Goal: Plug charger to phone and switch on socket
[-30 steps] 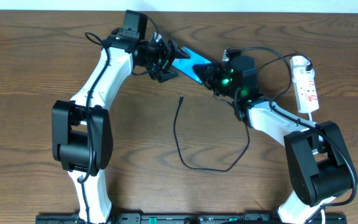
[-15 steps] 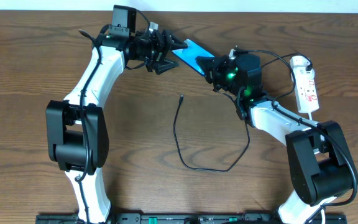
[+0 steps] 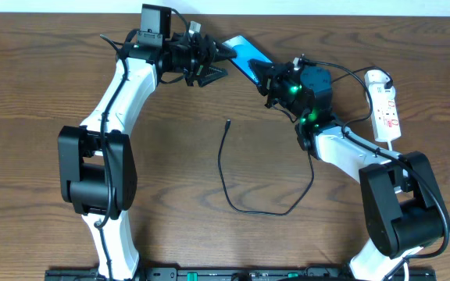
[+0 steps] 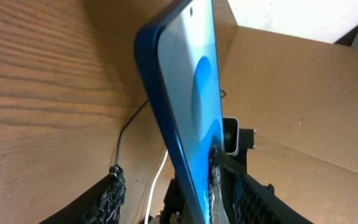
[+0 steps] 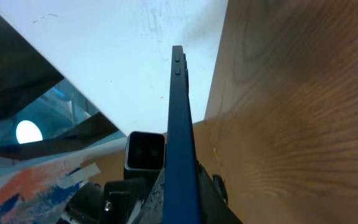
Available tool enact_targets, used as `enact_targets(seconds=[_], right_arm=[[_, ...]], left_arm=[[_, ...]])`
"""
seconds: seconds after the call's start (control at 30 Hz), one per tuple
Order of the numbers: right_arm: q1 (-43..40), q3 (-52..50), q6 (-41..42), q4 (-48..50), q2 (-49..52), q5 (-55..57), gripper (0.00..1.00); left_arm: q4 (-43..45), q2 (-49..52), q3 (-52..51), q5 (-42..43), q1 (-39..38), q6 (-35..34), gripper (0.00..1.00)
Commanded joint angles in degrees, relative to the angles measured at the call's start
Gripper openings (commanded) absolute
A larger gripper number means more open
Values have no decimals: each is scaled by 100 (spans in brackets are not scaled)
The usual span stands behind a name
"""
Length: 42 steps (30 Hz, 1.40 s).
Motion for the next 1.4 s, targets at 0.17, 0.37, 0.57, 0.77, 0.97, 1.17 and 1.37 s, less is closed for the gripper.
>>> enact_targets(seconds=[0.17,0.37,0.57,0.77,0.97,1.17,1.37], right_arm=[[186,118,767,103,-42,-216,1],[337,118,1088,393,-42,-214,1],[444,118,1335,544,-42,-216,1],[546,118,1458,542,-42,-175,1],[599,118,1460,542,-42,-79,1],[610,118,1550,544,-42,-85,1],[632,118,1585,546,-42,-83,8]], left_arm=[[647,-114,15,-90,9,-420,56],[970,-114,15,-90,9,-640,52],[968,-114,15,-90,9,-656,37],[966,-114,15,-223,7,-855,31],[973,-114,15,-389,7,-1290,20],[1051,-114,15,-431,7,-1432,8],[1051,-114,15,-435,9,-1432,7]])
